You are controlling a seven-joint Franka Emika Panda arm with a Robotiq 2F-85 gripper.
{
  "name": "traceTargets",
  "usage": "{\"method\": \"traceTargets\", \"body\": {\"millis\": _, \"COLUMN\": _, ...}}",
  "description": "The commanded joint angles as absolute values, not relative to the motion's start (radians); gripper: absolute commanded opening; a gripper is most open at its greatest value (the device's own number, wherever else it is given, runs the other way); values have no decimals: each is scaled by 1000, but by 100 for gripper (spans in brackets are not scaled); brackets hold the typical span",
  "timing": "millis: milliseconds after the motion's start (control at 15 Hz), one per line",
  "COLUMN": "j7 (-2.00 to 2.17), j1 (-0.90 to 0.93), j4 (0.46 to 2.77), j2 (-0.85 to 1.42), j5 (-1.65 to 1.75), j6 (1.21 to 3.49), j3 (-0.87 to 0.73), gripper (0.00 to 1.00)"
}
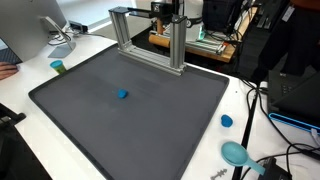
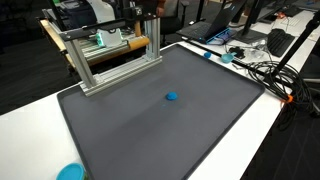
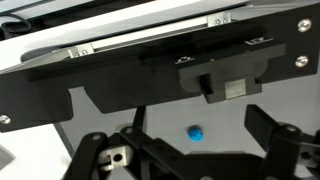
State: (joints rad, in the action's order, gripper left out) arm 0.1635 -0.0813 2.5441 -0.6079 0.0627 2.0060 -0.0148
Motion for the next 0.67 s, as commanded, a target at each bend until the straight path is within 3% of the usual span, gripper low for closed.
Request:
{"method": "traceTargets", "body": {"millis": 0, "j7": 157, "j1": -53, "j4": 2582, "j2": -629, "j5": 55, "j6": 2051, "j3": 19, "gripper": 100}}
{"method": "traceTargets", "body": {"millis": 600, "j7": 162, "j1": -46, "j4": 2595, "j2": -611, "j5": 54, "j6": 2061, "j3": 33, "gripper": 100}}
